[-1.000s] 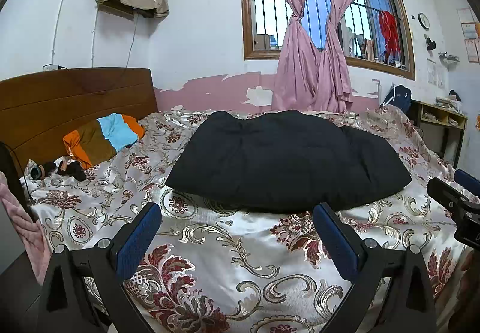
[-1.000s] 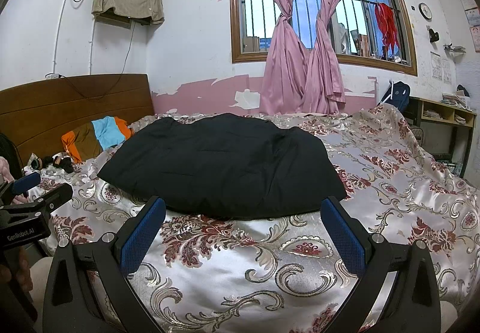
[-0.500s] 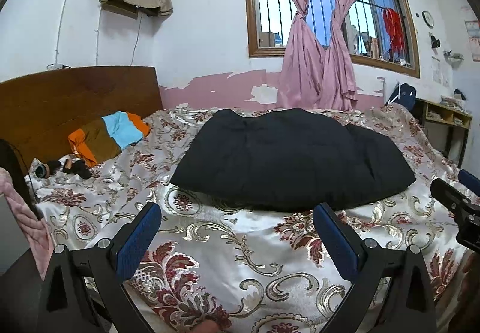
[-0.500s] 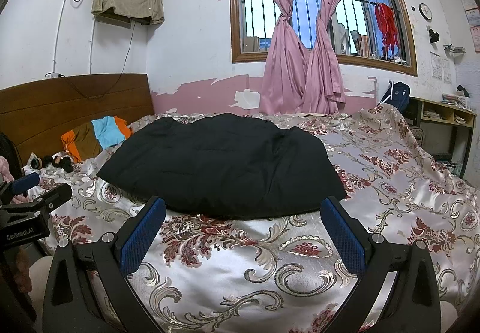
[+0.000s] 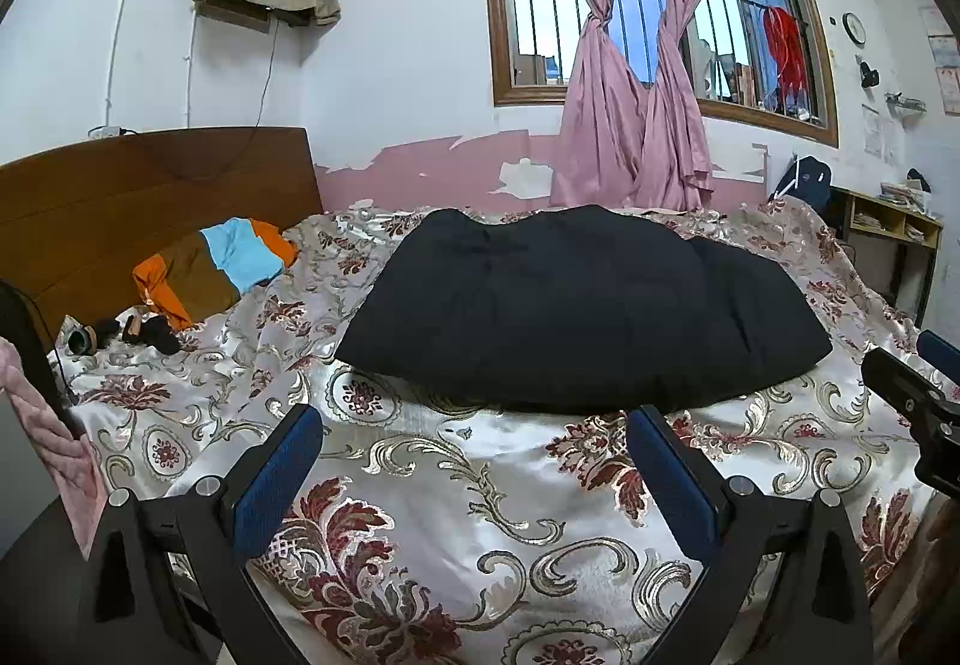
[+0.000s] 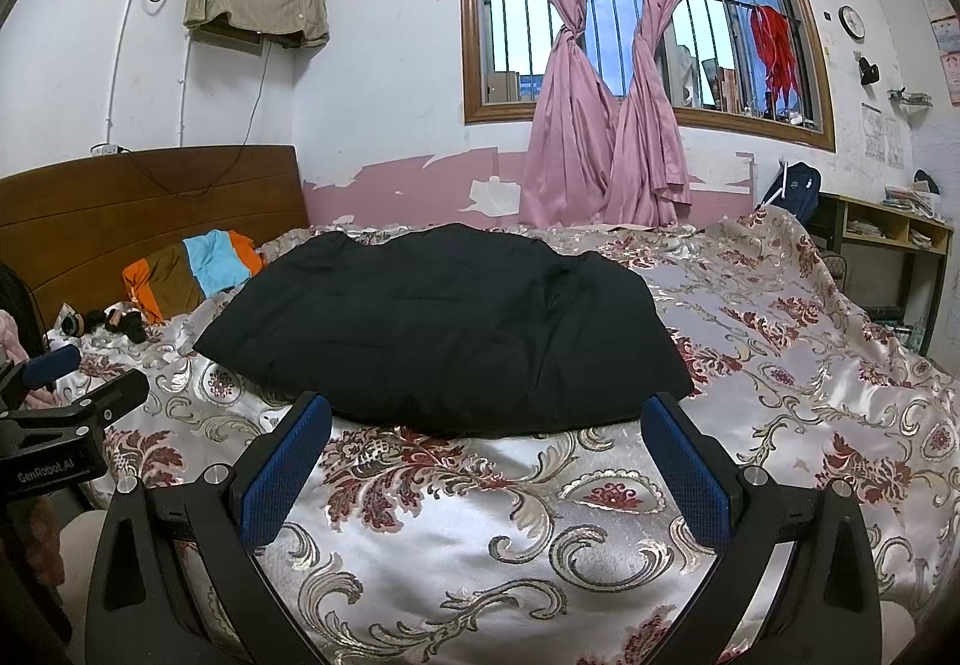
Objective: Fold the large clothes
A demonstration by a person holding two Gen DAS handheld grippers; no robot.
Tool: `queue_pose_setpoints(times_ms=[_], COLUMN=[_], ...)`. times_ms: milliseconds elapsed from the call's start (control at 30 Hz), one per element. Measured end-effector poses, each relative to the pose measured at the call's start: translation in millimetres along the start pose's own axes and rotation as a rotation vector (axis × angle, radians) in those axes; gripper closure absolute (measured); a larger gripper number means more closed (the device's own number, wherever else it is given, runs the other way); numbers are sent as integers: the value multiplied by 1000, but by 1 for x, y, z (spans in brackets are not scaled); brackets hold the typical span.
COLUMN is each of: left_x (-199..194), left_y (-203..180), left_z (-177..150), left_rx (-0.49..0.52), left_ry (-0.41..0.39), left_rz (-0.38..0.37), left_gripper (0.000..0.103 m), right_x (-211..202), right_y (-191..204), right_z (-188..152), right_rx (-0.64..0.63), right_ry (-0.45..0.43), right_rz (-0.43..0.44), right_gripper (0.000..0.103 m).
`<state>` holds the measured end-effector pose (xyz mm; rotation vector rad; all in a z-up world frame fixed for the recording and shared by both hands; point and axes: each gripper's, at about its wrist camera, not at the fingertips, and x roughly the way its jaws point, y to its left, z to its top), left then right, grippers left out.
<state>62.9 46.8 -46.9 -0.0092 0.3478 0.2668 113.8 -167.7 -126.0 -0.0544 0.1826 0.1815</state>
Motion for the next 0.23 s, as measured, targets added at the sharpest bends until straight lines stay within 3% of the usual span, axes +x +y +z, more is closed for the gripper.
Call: queue_pose_setpoints(times_ms=[233], left_x=[7], left_y=[1], left_z=[-1], left_rx=[7], left_ry=[25], left_rz=[19], left_gripper=[1], right_x=[-1], right_y=[-1], right_z=[-5], right_rx=[2], right_ry=[5], right_rz=[0], right_gripper=[2])
